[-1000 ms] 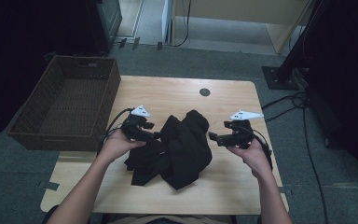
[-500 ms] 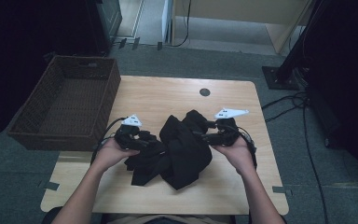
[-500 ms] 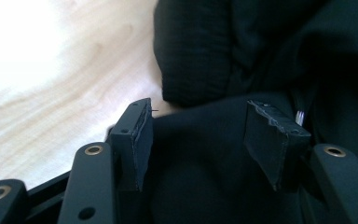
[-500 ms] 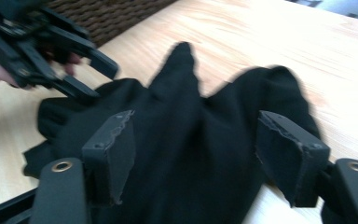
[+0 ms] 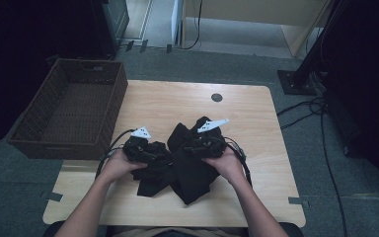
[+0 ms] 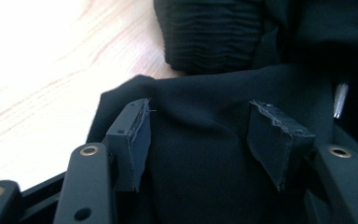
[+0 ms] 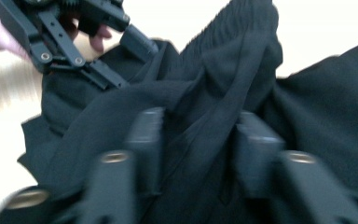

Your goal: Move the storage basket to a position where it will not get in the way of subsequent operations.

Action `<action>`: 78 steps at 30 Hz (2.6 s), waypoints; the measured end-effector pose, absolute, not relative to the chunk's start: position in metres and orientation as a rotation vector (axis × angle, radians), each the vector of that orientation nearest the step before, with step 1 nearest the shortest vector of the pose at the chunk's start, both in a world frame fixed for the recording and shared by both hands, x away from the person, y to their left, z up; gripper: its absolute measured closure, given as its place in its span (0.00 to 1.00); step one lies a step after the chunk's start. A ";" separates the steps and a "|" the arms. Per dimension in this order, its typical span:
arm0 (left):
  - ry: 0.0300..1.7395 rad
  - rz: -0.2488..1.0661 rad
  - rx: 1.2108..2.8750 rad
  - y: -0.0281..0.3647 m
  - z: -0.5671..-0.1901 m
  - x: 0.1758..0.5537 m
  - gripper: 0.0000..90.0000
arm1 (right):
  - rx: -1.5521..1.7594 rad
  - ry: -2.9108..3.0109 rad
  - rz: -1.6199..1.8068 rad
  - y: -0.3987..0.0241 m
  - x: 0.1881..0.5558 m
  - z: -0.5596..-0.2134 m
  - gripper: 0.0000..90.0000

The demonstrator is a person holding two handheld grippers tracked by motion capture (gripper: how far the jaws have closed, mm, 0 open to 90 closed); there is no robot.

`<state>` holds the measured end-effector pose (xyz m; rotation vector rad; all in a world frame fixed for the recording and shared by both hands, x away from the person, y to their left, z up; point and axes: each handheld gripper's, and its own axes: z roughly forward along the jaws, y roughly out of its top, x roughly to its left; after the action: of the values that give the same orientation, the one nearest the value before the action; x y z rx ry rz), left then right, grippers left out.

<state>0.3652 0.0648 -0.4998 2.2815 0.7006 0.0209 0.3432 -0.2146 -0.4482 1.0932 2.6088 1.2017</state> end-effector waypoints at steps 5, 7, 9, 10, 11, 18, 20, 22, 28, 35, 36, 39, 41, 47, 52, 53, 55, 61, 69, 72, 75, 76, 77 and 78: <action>0.643 0.137 2.302 0.061 -0.507 0.359 0.61 | 1.139 2.622 1.210 -0.224 0.345 -0.446 0.96; 0.628 0.186 2.301 0.061 -0.509 0.357 0.70 | 1.130 2.583 1.231 -0.231 0.343 -0.439 0.97; 0.661 0.190 2.283 0.062 -0.509 0.357 0.75 | 1.121 2.541 1.242 -0.240 0.342 -0.431 0.98; 0.677 0.188 2.275 0.062 -0.510 0.358 0.78 | 1.130 2.517 1.250 -0.246 0.341 -0.428 0.98; 0.685 0.186 2.269 0.063 -0.510 0.358 0.80 | 1.139 2.492 1.259 -0.252 0.341 -0.425 0.98; 0.717 0.163 2.250 0.065 -0.510 0.359 0.81 | 1.261 2.351 1.251 -0.309 0.336 -0.417 0.98; 0.727 0.162 2.251 0.067 -0.510 0.359 0.81 | 1.301 2.326 1.217 -0.322 0.334 -0.421 0.98; 0.739 0.152 2.247 0.067 -0.510 0.359 0.80 | 1.348 2.309 1.175 -0.335 0.334 -0.430 0.98; 0.801 0.044 2.225 0.069 -0.507 0.365 0.71 | 1.414 2.397 1.086 -0.336 0.338 -0.473 0.98; 0.783 0.021 2.115 0.068 -0.487 0.364 0.66 | 1.389 2.470 1.055 -0.314 0.354 -0.494 0.97; 0.777 0.024 2.104 0.066 -0.485 0.363 0.66 | 1.376 2.475 1.064 -0.310 0.357 -0.494 0.97; 0.760 0.038 2.098 0.062 -0.481 0.362 0.66 | 1.330 2.503 1.081 -0.292 0.365 -0.495 0.97; 0.758 0.030 2.109 0.060 -0.483 0.362 0.66 | 1.300 2.519 1.088 -0.278 0.369 -0.495 0.97; 0.816 0.014 2.164 0.064 -0.497 0.371 0.62 | 1.226 2.543 1.134 -0.245 0.380 -0.497 0.95; 0.863 -0.030 2.143 0.068 -0.507 0.377 0.55 | 1.237 2.519 1.156 -0.241 0.383 -0.493 0.81; 0.864 -0.035 2.144 0.068 -0.508 0.378 0.54 | 1.240 2.511 1.178 -0.243 0.383 -0.489 0.78; 0.870 -0.036 2.142 0.069 -0.509 0.378 0.53 | 1.233 2.509 1.185 -0.247 0.384 -0.480 0.73; 0.839 -0.020 2.150 0.074 -0.506 0.378 0.51 | 1.165 2.469 1.198 -0.253 0.380 -0.449 0.69; 0.822 -0.015 2.175 0.063 -0.511 0.377 0.59 | 1.153 2.450 1.248 -0.231 0.387 -0.444 0.53; 0.819 -0.025 2.163 0.062 -0.512 0.376 0.70 | 1.166 2.461 1.233 -0.221 0.392 -0.452 0.50; 0.831 -0.021 2.154 0.060 -0.513 0.376 0.79 | 1.190 2.464 1.247 -0.215 0.396 -0.458 0.53; 0.832 -0.019 2.149 0.060 -0.513 0.375 0.81 | 1.190 2.468 1.242 -0.212 0.397 -0.460 0.55; 0.819 -0.012 2.158 0.060 -0.513 0.375 0.83 | 1.194 2.474 1.231 -0.210 0.398 -0.462 0.59; 0.810 -0.004 2.161 0.059 -0.513 0.374 0.84 | 1.204 2.481 1.224 -0.208 0.399 -0.464 0.63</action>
<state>0.3743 0.0594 -0.5129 2.1611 0.8105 -0.0041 0.3989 -0.2080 -0.4636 1.2038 2.4812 1.2239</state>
